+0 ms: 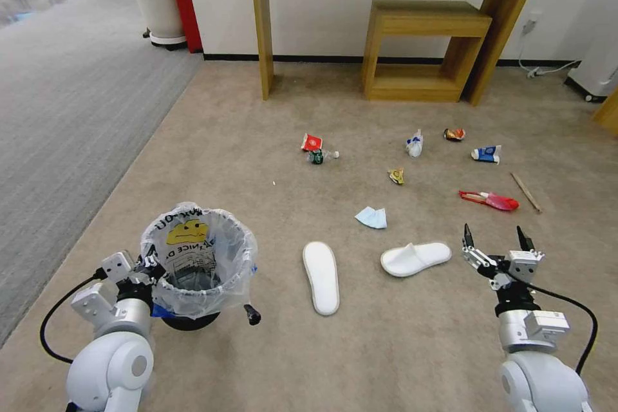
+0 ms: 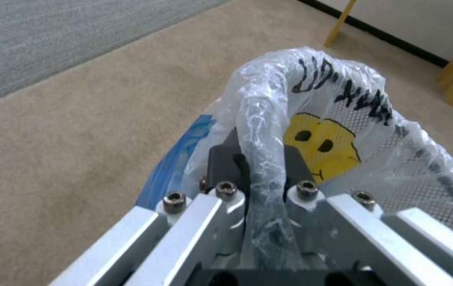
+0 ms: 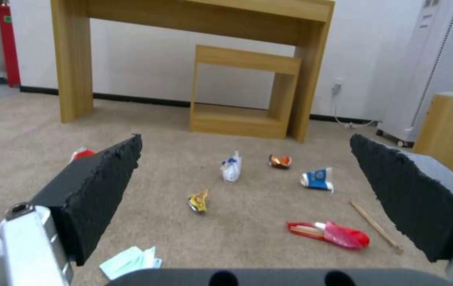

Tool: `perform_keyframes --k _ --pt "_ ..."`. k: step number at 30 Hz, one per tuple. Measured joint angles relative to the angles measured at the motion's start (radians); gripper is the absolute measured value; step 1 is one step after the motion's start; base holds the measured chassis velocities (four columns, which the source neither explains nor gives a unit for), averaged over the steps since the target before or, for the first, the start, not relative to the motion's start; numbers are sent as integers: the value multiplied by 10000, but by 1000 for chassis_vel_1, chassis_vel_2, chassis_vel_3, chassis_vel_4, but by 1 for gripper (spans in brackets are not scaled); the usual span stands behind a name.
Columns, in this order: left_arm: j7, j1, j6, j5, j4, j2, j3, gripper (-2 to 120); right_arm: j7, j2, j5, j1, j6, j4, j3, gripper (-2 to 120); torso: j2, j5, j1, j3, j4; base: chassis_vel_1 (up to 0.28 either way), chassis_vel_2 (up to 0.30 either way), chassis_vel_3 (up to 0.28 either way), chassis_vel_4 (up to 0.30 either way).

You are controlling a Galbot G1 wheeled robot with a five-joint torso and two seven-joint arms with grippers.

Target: Pick up the trash bin and place the garbage on the floor into it.

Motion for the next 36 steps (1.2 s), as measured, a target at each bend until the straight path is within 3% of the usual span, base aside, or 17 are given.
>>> perform_keyframes --k 24,36 --pt "10 -38 -84 151 160 -101 28 3 -18 -56 126 101 179 -207 -127 100 0 0 0 1 -3 -128 116 124 -127" --pt "50 -5 -120 310 254 -134 43 3 -334 -185 746 186 470 -421 -317 100 0 -1 0 -1 -1 -30 37 46 -40"
